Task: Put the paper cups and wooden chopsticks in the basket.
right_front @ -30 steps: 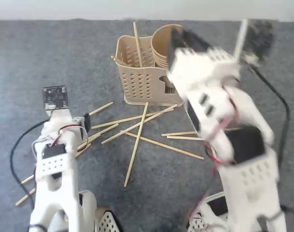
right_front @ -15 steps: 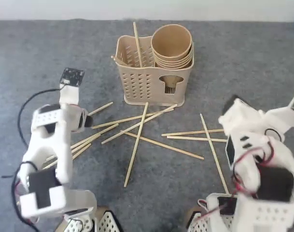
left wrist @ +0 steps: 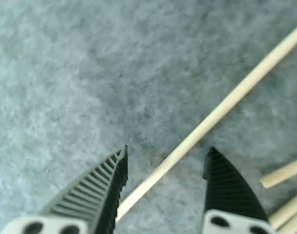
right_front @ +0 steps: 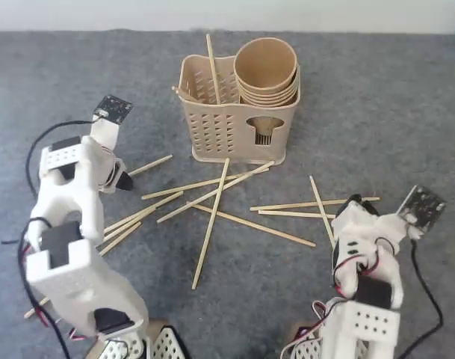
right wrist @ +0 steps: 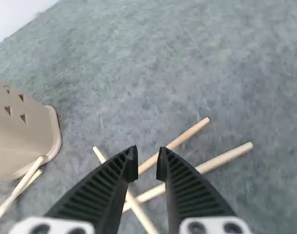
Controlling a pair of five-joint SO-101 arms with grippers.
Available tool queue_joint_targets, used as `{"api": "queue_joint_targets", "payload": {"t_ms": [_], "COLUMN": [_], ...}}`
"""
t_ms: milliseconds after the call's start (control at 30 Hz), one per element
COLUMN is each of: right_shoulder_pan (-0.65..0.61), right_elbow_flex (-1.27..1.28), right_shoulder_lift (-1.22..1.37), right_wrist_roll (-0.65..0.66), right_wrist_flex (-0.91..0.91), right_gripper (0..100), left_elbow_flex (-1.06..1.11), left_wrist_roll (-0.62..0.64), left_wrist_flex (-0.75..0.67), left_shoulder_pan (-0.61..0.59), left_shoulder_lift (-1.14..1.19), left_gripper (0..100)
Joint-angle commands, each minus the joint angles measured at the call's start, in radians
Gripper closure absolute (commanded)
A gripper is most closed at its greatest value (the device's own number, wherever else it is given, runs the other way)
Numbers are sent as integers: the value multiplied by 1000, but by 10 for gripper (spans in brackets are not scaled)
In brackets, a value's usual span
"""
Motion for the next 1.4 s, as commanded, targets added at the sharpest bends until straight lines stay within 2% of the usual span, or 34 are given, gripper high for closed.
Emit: {"api": "queue_joint_targets", "payload": {"t_ms": [0,133,467,633,800,1133,1367], "right_shoulder_pan": [-31,-41,-36,-36,-35,-33,-33], "right_elbow_flex": [72,77,69,71,72,77,77], "right_shoulder_lift": [-254,-295,-274,-274,-274,-274,-274], "right_wrist_roll": [48,49,51,51,51,51,51], "right_wrist_flex": [38,84,91,91,91,84,84], "right_gripper": [923,923,923,923,923,923,923], "left_elbow_flex": [-67,-108,-163,-271,-387,-647,-705], "left_wrist_roll": [-69,-141,-158,-178,-178,-170,-114], "left_wrist_flex": [100,199,324,436,532,813,809], "left_shoulder_pan": [23,57,89,83,86,81,63], "left_shoulder_lift": [32,68,132,226,308,361,265], "left_gripper": [815,857,856,863,983,987,987]}}
